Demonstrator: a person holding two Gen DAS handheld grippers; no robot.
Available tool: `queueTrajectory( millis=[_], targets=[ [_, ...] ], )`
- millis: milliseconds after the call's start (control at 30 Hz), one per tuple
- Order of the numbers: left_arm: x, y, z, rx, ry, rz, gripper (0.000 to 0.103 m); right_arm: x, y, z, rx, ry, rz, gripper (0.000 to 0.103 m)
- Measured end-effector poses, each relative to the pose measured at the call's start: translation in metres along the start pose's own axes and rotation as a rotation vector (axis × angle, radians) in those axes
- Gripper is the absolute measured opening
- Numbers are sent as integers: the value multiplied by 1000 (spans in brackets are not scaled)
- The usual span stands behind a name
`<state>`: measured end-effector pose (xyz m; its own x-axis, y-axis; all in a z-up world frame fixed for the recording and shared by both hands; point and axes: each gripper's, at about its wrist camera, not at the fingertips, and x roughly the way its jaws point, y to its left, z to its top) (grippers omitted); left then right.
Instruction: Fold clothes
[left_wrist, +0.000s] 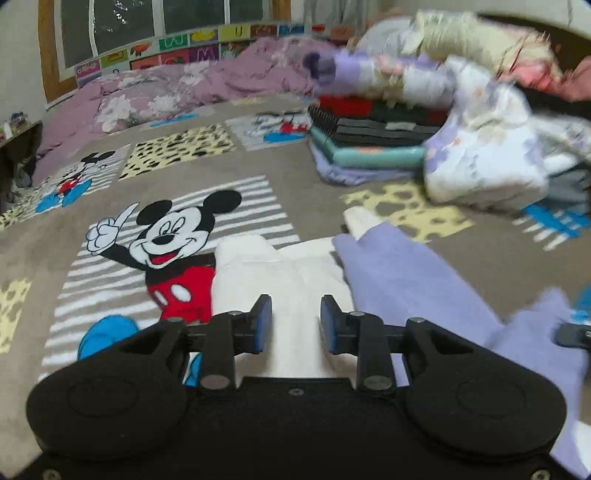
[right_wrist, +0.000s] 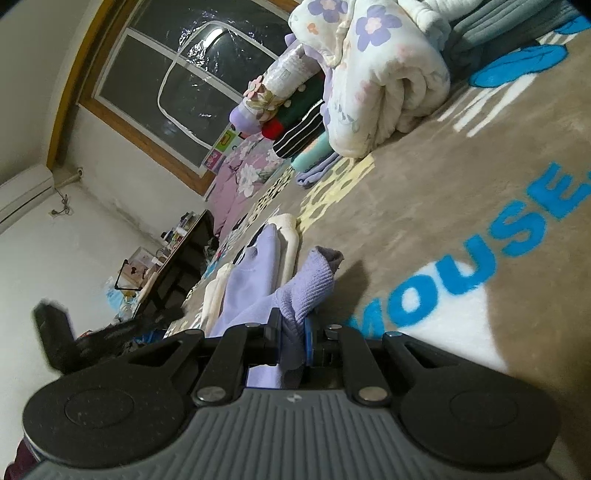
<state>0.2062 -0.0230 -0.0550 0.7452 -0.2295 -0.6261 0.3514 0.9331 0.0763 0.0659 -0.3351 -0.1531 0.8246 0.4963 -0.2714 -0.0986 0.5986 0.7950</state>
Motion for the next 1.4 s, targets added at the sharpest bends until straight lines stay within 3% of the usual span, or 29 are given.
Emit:
queueTrajectory(
  millis=[167,233,400,533,600,667,767,833,900,1000,1067,1133,1200,1400],
  targets=[
    [39,-7,4,1,84,75,28,1,-4,1,29,8,10,14],
    [43,-5,2,-6,89,112,8,1,-4,2,31,10,12,14],
    [24,2,3,-77,20,240,4,0,0,3,34,3,64,14],
    [31,0,3,-55,61,176,6,0,10,3,-5,11,98,14],
    [24,4,5,-69,43,136,25,0,10,4,-2,11,98,14],
    [17,9,7,-85,23,102,32,-3,9,6,10,-1,103,14],
    [1,33,17,-129,-34,145,28,-6,8,8,19,-15,117,14],
    [5,40,27,-108,-30,163,24,-5,9,7,13,-12,120,14],
    [18,38,34,-47,-9,139,17,-6,11,7,5,-12,127,14],
    [46,31,37,12,44,124,17,-9,12,8,-4,-25,132,14],
    [70,34,28,2,105,177,17,-11,11,9,9,-33,149,14],
    [80,43,22,-65,121,224,17,-14,10,10,21,-44,166,14],
    [69,59,22,-235,94,169,18,-18,9,10,28,-58,171,14],
    [39,65,30,-244,13,131,18,-13,1,6,80,-24,157,14]
  ],
)
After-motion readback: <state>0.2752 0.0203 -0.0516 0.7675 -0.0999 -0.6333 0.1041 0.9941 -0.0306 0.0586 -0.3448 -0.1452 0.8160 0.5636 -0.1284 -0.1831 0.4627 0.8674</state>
